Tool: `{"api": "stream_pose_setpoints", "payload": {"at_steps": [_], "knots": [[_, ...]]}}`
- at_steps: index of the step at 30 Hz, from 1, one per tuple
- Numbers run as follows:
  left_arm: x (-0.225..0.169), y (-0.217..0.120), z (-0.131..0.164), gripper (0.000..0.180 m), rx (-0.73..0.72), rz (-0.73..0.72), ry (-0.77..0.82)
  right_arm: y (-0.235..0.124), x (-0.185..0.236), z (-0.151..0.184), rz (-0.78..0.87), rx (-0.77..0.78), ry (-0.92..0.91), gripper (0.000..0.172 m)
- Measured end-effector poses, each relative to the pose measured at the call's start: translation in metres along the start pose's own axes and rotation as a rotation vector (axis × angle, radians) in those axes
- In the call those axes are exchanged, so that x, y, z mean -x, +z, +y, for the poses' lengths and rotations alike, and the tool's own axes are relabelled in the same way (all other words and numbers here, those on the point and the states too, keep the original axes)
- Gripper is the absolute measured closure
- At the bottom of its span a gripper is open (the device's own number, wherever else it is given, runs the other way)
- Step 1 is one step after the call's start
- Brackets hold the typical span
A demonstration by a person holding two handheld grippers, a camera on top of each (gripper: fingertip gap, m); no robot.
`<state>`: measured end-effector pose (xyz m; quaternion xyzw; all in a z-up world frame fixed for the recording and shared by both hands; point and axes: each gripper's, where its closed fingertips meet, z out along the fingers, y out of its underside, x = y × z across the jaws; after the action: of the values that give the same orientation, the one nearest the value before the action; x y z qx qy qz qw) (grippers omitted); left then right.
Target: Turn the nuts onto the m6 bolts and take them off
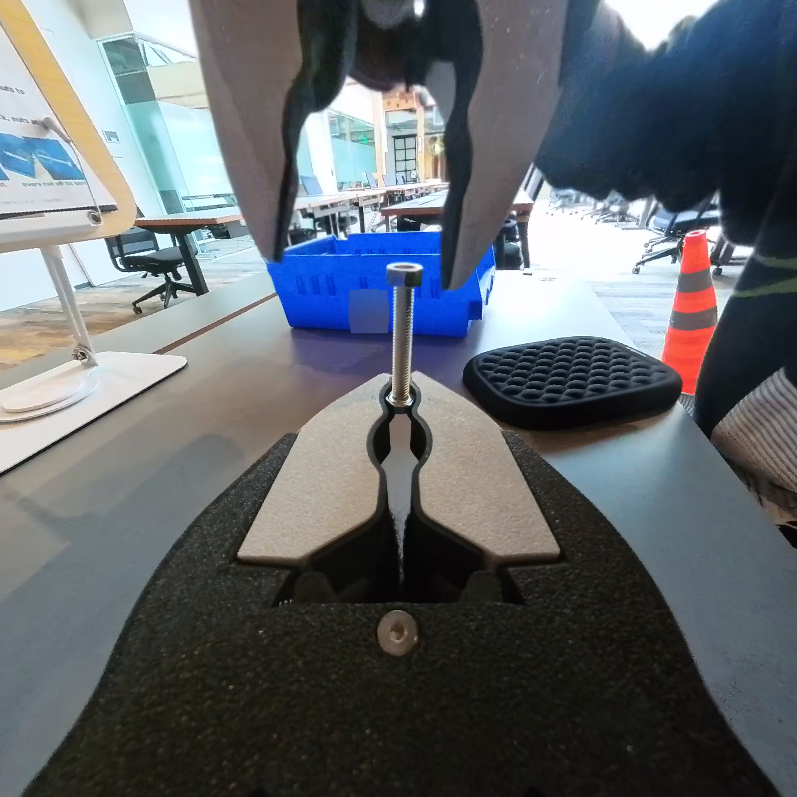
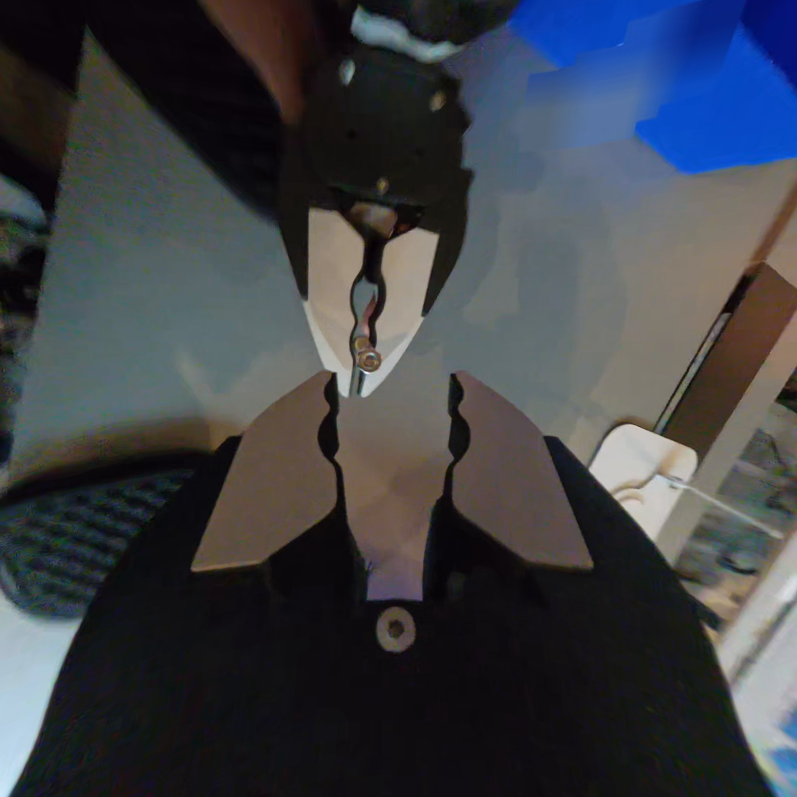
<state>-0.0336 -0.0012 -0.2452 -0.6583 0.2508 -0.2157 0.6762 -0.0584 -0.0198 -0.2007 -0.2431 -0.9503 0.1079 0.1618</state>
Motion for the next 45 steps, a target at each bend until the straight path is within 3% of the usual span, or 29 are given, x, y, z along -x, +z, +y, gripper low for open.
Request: {"api": "stream_pose_setpoints", "payload": {"at_steps": [6, 9, 11, 13, 17, 21, 32, 36, 38, 42, 45], "knots": [[0.001, -0.001, -0.004, 0.177, -0.032, 0.016, -0.043, -0.032, 0.003, -0.015, 0.19, -0.794, 0.339, 0.094], [-0.001, -0.002, -0.005, 0.177, -0.051, 0.046, -0.062, -0.043, 0.006, -0.006, 0.349, -1.096, 0.373, 0.094], [-0.002, -0.003, -0.007, 0.177, -0.066, 0.062, -0.076, -0.043, 0.006, -0.001, 0.416, -1.209, 0.404, 0.098], [-0.001, -0.004, -0.007, 0.177, -0.072, 0.067, -0.086, -0.033, 0.005, 0.0, 0.39, -1.23, 0.439, 0.098], [-0.005, -0.003, -0.005, 0.177, -0.067, 0.099, -0.084, -0.001, 0.011, -0.01, 0.236, -1.13, 0.521, 0.089], [-0.007, -0.002, -0.004, 0.177, -0.058, 0.113, -0.081, 0.001, 0.02, -0.02, 0.228, -1.144, 0.471, 0.092], [-0.004, -0.001, -0.003, 0.177, -0.056, 0.104, -0.098, -0.005, 0.026, -0.023, 0.186, -1.171, 0.463, 0.117], [-0.003, -0.001, -0.003, 0.177, -0.057, 0.101, -0.104, -0.008, 0.029, -0.022, 0.2, -1.183, 0.425, 0.14], [-0.004, -0.001, -0.003, 0.177, -0.054, 0.103, -0.099, -0.008, 0.025, -0.02, 0.231, -1.182, 0.434, 0.139], [-0.004, -0.001, -0.003, 0.177, -0.051, 0.104, -0.096, -0.003, 0.02, -0.019, 0.236, -1.162, 0.457, 0.12], [-0.004, -0.001, -0.003, 0.177, -0.051, 0.101, -0.098, -0.003, 0.024, -0.021, 0.231, -1.162, 0.433, 0.126]]}}
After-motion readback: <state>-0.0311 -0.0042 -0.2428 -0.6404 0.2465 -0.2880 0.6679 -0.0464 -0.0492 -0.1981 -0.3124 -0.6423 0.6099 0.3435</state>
